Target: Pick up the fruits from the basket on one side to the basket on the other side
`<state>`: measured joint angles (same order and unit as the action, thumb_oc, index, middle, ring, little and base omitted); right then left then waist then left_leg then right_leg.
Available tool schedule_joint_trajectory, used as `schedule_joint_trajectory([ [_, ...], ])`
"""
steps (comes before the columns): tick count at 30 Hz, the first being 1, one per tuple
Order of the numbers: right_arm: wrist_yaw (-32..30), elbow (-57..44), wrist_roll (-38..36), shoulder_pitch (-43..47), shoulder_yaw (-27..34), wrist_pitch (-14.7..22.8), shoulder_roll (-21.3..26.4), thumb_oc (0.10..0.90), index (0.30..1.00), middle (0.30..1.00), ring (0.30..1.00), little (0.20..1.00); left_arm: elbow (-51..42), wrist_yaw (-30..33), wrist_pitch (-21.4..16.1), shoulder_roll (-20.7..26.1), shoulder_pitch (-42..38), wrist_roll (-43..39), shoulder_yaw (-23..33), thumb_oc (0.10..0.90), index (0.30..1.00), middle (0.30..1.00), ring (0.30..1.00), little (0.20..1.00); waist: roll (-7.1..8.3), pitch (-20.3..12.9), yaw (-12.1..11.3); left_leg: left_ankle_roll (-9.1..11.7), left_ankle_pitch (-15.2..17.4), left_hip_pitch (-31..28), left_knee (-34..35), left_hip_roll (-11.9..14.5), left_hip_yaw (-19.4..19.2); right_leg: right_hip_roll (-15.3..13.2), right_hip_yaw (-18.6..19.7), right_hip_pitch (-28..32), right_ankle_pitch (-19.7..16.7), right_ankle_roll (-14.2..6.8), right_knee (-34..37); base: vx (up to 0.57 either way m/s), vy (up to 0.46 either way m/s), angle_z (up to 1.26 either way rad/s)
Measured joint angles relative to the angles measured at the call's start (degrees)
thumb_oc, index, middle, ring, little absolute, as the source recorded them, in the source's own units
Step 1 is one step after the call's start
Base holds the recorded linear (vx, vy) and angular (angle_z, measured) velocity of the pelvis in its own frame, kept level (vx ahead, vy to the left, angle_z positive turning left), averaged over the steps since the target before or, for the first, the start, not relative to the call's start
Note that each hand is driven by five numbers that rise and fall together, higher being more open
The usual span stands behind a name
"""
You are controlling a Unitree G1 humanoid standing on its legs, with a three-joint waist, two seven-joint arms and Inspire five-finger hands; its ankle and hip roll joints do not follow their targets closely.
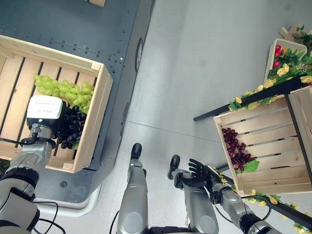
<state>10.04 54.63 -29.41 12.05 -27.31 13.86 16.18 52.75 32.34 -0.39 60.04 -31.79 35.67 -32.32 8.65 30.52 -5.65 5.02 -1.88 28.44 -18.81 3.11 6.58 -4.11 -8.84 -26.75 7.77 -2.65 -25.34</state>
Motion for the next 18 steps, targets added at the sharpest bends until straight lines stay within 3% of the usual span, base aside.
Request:
schedule_joint_trajectory([
  [8, -0.03, 0.32, -0.03, -1.65, 0.49, -0.23, -0.09, 0.800, 0.900, 0.900, 0.900, 0.900, -6.99, 5.11, 0.30, -0.11, 9.70, 1.05, 8.79, 0.400, 0.300, 0.300, 0.300, 0.300, -0.42, 0.11, -1.45, 0.29, -0.26, -6.16, 3.27, 0.06, 0.07, -0.23, -0.35, 4.88, 1.02, 0.33, 0.14, 0.01, -0.038, 0.02],
  [18, -0.03, -2.29, -0.20, -5.69, 4.86, -0.46, 0.03, 0.800, 0.900, 0.900, 0.900, 0.900, -20.16, 6.22, 1.28, 1.40, 20.19, 3.20, 17.49, 0.400, 0.300, 0.300, 0.300, 0.300, -4.09, -0.35, -4.45, 0.74, -0.68, -12.96, 7.38, 0.33, 0.96, -0.31, -1.46, 10.54, 2.77, 0.81, 0.98, 0.05, -0.067, 0.05],
])
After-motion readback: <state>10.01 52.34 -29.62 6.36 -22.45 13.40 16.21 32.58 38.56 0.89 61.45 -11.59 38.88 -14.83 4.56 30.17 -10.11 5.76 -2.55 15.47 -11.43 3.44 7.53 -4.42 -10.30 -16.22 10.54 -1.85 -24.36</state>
